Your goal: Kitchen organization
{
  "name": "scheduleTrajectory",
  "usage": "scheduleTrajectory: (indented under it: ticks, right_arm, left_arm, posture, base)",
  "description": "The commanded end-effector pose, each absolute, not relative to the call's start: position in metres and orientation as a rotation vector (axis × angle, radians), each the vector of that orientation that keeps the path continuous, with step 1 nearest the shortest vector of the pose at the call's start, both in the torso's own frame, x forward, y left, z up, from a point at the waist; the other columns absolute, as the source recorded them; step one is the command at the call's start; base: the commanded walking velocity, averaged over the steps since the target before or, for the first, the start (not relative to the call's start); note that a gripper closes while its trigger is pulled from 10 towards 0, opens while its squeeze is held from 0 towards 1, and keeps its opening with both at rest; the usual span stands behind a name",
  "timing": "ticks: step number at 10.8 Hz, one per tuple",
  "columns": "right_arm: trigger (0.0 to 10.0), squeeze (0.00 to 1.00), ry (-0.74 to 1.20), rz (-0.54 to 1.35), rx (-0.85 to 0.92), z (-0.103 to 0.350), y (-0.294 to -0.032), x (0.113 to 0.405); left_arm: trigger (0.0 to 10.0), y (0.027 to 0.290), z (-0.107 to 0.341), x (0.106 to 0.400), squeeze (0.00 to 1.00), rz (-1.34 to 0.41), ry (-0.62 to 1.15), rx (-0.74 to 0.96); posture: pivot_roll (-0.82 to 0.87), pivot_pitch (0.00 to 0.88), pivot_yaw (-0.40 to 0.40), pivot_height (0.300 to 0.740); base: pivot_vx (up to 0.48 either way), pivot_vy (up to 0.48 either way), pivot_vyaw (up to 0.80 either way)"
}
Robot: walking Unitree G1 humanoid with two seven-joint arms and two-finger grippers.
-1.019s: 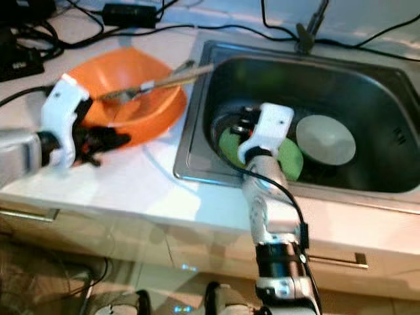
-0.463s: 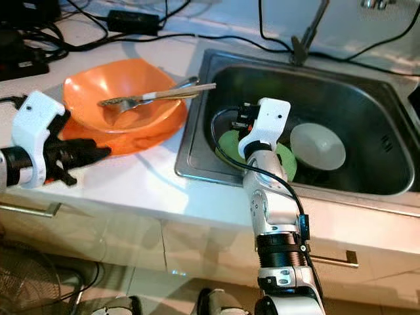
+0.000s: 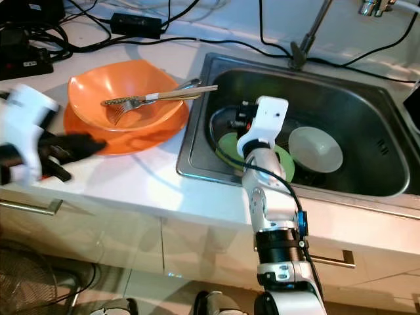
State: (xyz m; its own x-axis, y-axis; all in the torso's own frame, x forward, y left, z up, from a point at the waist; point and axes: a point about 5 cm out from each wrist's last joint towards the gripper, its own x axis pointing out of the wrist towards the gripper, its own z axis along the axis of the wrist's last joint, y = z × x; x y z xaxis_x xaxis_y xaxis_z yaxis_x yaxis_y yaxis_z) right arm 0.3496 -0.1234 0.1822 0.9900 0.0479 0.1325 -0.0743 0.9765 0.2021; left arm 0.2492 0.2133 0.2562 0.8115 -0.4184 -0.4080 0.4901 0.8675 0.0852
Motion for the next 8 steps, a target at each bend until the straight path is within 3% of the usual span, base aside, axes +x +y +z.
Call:
scheduleTrajectory:
  ticks: [1,4,5,6,7,8]
  right_arm:
    - [10.0,0.0,-0.129,0.039,0.209,0.182,-0.131,0.351]
    - [10.0,0.0,-0.127,0.043,0.204,0.18,-0.132,0.353]
    - [10.0,0.0,-0.128,0.043,0.203,0.18,-0.133,0.353]
    - [10.0,0.0,-0.134,0.041,0.204,0.18,-0.134,0.353]
    - [10.0,0.0,-0.144,0.04,0.207,0.181,-0.135,0.353]
    - [10.0,0.0,-0.16,0.037,0.208,0.182,-0.136,0.352]
  left_arm:
    - [10.0,0.215,0.257,0.247,0.0,-0.493,0.384,0.195]
    - [10.0,0.257,0.266,0.239,0.0,-0.342,0.384,0.259]
    - [10.0,0.285,0.276,0.25,0.0,-0.087,0.279,0.257]
    - [10.0,0.297,0.286,0.262,0.0,0.128,0.103,0.26]
    - [10.0,0.289,0.288,0.27,0.0,0.176,-0.006,0.301]
    - [10.0,0.264,0.284,0.281,0.0,0.127,-0.11,0.245]
  posture:
    - [0.07,0.089,-0.139,0.74]
    - [0.08,0.082,-0.152,0.74]
    - [0.08,0.08,-0.155,0.74]
    - [0.08,0.077,-0.158,0.74]
    - [0.07,0.073,-0.158,0.74]
    - [0.07,0.069,-0.158,0.74]
  base:
    - [0.0,0.0,0.0]
    - [0.0,0.0,0.0]
    - [0.0,0.0,0.0]
    - [0.0,0.0,0.0]
    - [0.0,0.0,0.0]
    - [0.0,0.0,0.0]
